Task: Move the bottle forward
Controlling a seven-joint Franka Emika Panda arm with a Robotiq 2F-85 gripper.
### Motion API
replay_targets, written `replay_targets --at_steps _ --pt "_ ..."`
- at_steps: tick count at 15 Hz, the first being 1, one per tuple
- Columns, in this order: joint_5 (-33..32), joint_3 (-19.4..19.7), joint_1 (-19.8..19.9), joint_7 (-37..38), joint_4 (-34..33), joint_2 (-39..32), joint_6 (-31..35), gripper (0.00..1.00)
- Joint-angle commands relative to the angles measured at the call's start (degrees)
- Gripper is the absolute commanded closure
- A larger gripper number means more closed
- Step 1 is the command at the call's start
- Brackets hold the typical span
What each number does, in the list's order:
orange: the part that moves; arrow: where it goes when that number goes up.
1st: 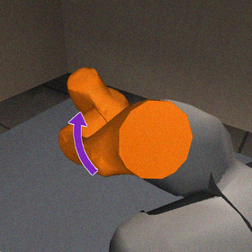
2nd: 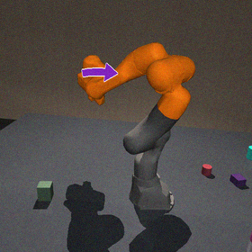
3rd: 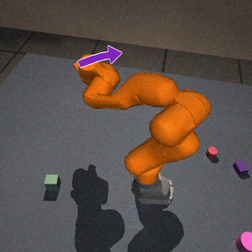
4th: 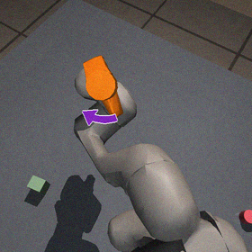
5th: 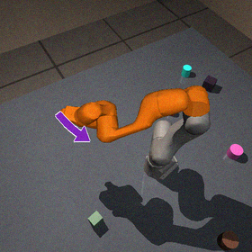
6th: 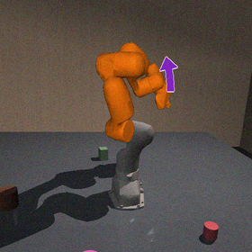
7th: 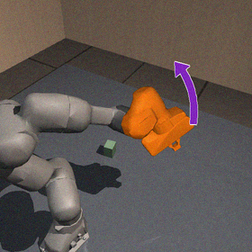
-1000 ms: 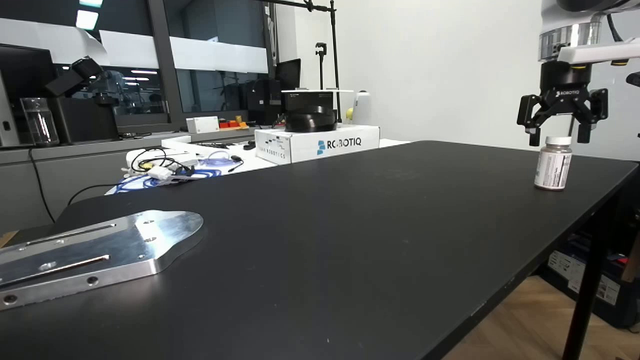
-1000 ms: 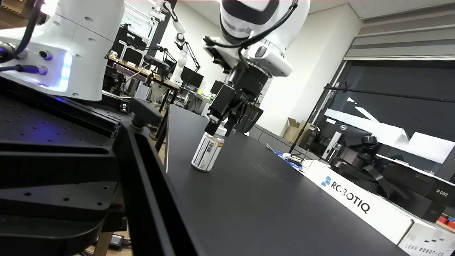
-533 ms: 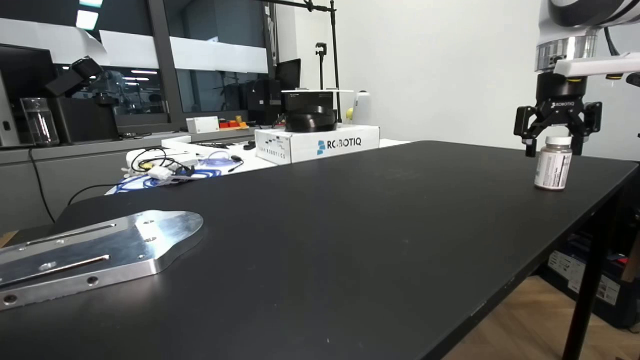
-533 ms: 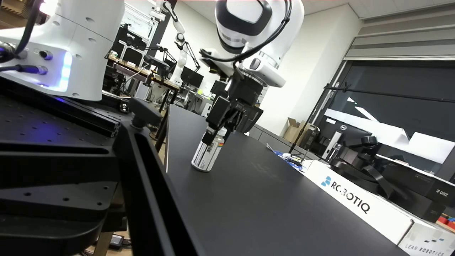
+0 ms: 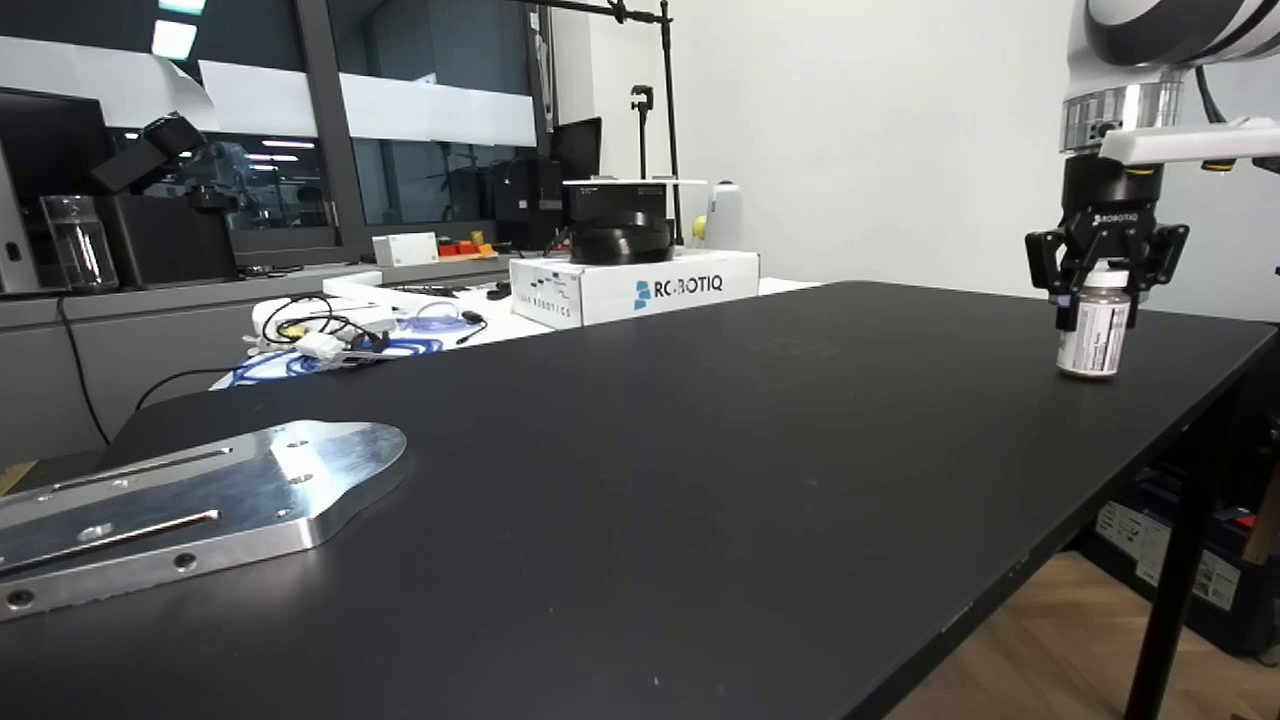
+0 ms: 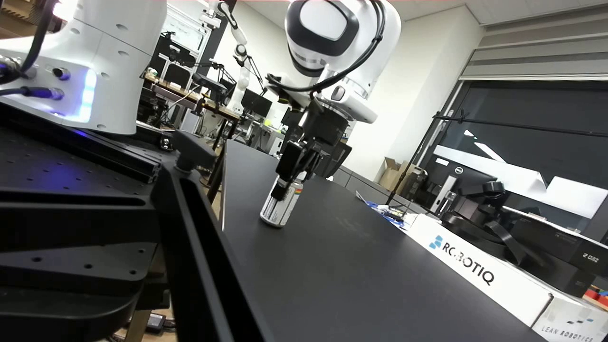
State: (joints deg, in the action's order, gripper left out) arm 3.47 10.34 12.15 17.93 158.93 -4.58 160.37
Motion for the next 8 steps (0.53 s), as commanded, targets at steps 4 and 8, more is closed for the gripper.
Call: replay_targets --at_steps 4,8 --pt "-0.8 0.6 -0.4 -1.5 0.7 9.3 -7.2 0.69" --pt "-0.3 -0.1 0.0 -2.3 -0.2 9.5 -8.8 0.69"
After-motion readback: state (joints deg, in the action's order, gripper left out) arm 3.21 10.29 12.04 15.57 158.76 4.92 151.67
